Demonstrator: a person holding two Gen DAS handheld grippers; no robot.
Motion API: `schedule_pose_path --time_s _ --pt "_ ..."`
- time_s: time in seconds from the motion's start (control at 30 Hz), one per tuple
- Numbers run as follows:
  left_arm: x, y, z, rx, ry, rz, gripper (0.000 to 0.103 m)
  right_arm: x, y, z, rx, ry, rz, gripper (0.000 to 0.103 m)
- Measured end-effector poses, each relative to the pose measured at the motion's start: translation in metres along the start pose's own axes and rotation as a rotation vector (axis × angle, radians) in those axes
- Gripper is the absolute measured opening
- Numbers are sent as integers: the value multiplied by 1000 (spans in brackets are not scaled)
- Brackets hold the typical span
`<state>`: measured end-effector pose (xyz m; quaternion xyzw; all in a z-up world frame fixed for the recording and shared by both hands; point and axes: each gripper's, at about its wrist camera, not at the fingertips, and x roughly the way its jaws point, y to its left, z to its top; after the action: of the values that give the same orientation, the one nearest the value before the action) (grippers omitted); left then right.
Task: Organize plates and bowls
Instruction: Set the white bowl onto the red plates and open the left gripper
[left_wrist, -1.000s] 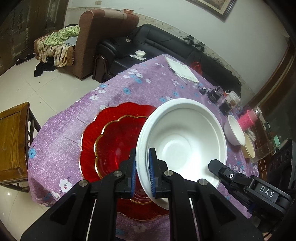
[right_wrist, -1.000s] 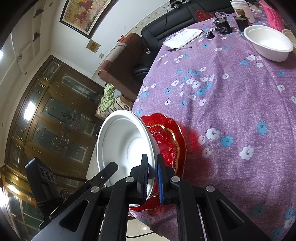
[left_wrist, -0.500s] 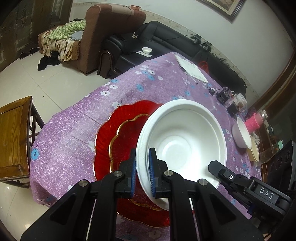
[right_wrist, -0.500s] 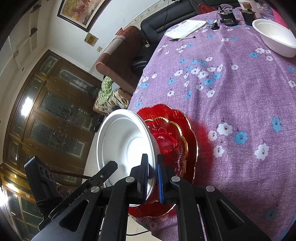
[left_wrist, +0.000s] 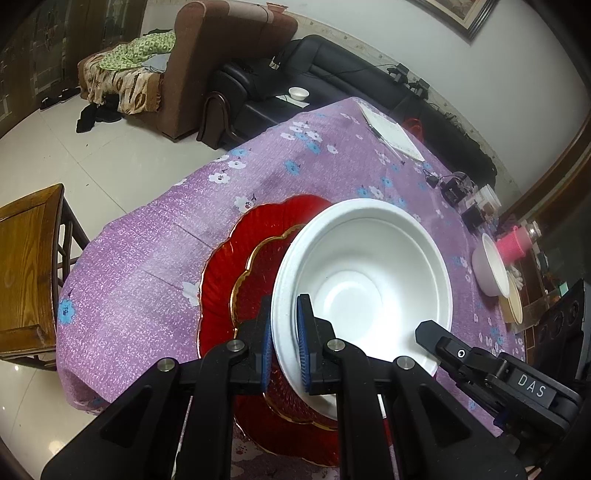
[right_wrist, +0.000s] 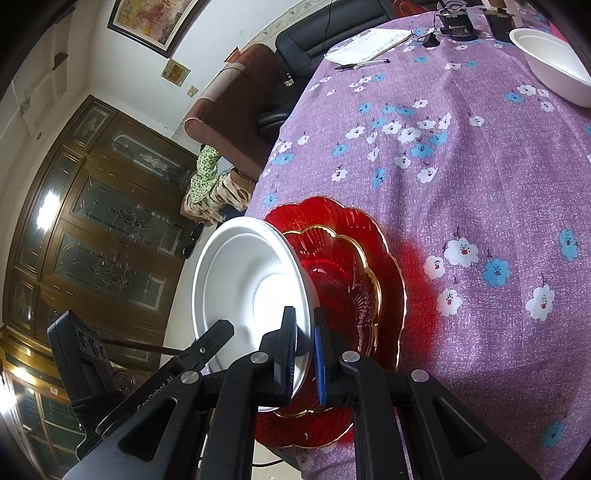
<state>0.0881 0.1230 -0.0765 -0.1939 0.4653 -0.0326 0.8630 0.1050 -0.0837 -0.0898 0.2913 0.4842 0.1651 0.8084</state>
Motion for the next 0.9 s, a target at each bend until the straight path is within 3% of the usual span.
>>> schedule_pose_path --time_s 0.53,0.9 --pt "21 -2 1 13 51 16 10 11 -7 2 23 22 -24 8" --pt "25 -10 1 79 56 80 12 13 -12 4 15 25 -33 8"
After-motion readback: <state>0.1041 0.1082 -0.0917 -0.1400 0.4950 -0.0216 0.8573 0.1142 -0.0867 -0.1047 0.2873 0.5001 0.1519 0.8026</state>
